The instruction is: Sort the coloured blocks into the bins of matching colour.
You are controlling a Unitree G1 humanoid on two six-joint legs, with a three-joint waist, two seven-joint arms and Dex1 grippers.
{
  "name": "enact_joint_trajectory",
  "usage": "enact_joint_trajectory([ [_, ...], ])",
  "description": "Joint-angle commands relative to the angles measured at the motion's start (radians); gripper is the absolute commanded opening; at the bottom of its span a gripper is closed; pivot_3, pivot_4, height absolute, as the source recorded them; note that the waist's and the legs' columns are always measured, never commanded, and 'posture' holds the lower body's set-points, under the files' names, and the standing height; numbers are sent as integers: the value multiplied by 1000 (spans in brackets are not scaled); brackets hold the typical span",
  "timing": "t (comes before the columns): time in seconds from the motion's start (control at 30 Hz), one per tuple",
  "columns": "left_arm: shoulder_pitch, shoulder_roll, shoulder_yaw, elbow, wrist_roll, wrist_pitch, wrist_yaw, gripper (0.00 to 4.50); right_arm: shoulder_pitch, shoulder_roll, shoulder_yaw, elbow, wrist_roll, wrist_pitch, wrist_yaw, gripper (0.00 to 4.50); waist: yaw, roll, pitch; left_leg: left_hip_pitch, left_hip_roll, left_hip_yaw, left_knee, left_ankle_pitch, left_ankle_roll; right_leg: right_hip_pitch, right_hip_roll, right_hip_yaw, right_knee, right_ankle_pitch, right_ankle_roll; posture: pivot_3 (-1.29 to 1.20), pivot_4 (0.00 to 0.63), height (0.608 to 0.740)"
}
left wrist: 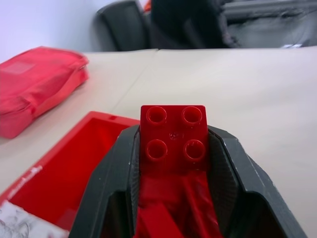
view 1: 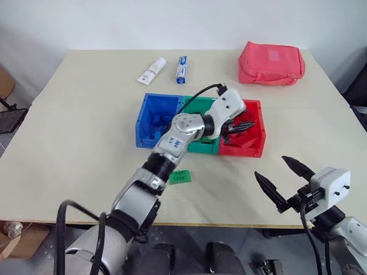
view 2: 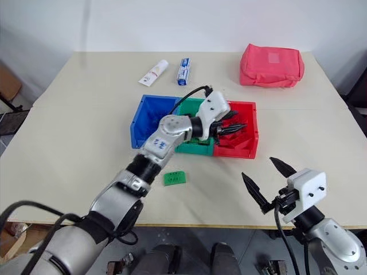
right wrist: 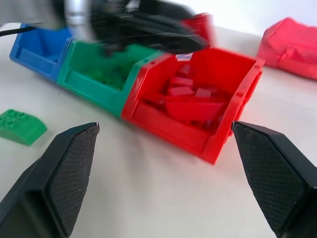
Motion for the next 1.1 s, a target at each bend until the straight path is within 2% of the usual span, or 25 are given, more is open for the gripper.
enact_joint_trajectory([
  [0.03, -82, -17, 38, 124, 14, -69, 21, 2446, 17, -1, -2, -62, 2, 7, -19, 4500, -1, 0, 0, 0, 0, 0, 0, 0, 0, 0, 0, 0, 0, 0, 0, 0, 150, 740],
  [0.17, -113, -9, 52, 183, 25, -127, -30, 3558, 23, -15, -4, -70, -11, 13, -18, 4500, 0, 0, 0, 0, 0, 0, 0, 0, 0, 0, 0, 0, 0, 0, 0, 0, 150, 740],
  [0.27, -85, 29, 61, 144, 23, -187, -90, 4432, 0, -30, 6, -66, -1, 19, -6, 4500, -3, 0, 0, 0, 0, 0, 0, 0, 0, -1, 0, 0, 1, 0, 0, 0, 150, 740],
  [0.33, -48, 59, 67, 88, 8, -214, -145, 4472, -22, -46, 15, -61, 7, 23, 5, 4500, -9, 0, 0, 0, 0, 0, -1, 0, 0, -1, 1, 0, 1, 0, 0, 0, 150, 740],
  [0.4, 55, 122, 80, -64, -57, -234, -292, 4472, -57, -70, 28, -53, 51, 52, 31, 4500, -21, 1, -1, 0, 0, 0, -1, 0, 0, -1, 0, 1, 2, 0, 0, 0, 150, 740],
  [0.5, 283, 296, 102, -364, -187, -138, -537, 4472, -135, -134, 69, -6, 82, 70, 114, 4500, -47, 2, -1, 2, 1, 0, -3, 0, 0, -2, 1, 3, 6, 0, 0, 0, 150, 740],
  [0.57, 386, 387, 126, -492, -241, -80, -597, 4472, -176, -165, 99, 29, 75, 58, 166, 4500, -57, 2, -1, 3, 2, -1, -4, 0, -1, -2, 3, 5, 6, 0, -1, 0, 150, 740],
  [0.7, 567, 550, 204, -677, -301, -13, -618, 4472, -249, -229, 166, 113, 26, 8, 282, 4500, -39, 1, -1, 3, 2, -6, -2, 0, -3, -2, 4, 3, 4, -1, -3, 0, 150, 740],
  [0.93, 838, 827, 381, -755, -354, 51, -687, 4472, -383, -244, 288, 231, -4, -60, 437, 4500, -26, 1, -1, 3, 1, -6, -1, -1, -2, 0, -3, 2, 2, -1, -3, 0, 150, 740],
  [1.0, 885, 876, 437, -757, -383, 79, -685, 4472, -389, -239, 309, 247, -17, -76, 457, 4500, -25, 1, -1, 3, 2, -7, -2, -1, -2, 0, -3, 2, 2, -1, -3, 0, 150, 740],
  [1.1, 940, 905, 461, -739, -369, 33, -697, 4472, -400, -228, 325, 271, -31, -92, 464, 4500, -20, 1, -1, 3, 1, -7, -2, -1, -2, 0, -4, 1, 2, -1, -3, 0, 150, 740],
])
